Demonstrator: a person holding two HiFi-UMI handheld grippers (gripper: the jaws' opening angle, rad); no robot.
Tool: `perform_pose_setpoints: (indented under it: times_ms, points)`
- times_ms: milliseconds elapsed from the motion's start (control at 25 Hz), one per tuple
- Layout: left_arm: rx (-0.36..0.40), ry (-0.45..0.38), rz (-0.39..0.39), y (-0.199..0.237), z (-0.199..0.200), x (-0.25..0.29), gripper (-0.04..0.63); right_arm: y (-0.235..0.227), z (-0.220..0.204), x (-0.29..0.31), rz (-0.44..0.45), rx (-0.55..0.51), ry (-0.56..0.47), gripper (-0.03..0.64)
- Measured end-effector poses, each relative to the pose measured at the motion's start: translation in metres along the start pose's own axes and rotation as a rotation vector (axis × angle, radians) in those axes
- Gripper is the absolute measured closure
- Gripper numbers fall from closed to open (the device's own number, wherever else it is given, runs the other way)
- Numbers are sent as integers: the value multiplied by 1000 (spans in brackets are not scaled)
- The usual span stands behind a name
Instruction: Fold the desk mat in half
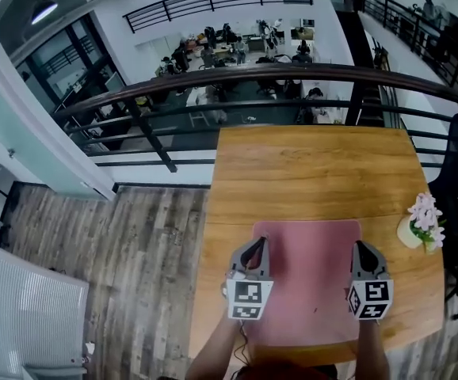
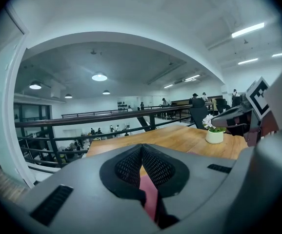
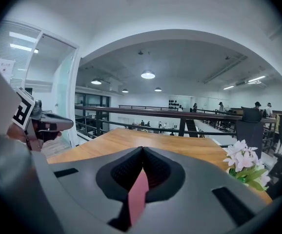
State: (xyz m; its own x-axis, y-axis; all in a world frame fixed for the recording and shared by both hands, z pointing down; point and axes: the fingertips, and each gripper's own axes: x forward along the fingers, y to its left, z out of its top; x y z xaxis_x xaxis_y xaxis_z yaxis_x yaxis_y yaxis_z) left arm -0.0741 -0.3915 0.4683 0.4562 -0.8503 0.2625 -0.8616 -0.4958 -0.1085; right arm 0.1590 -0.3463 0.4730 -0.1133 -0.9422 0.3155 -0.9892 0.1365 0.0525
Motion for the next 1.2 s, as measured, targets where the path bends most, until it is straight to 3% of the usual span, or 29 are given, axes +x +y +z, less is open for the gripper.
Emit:
perform_pose_setpoints:
  times_ms: [480,640,1000,1200]
  points:
    - [56,154,-63,-1,-60,74,575,-27,-54,75,131,-68,111,606]
    - [135,213,-90,-3,-78,93,571,-30,-74,98,204,-128,164,579]
    - [276,375,-239,-11,-120,134,416,-23,-131,134,436,-357,327,460]
    - [448,459,-342,-9,-143,154,397,-30,-150,154,531,-480,405,417]
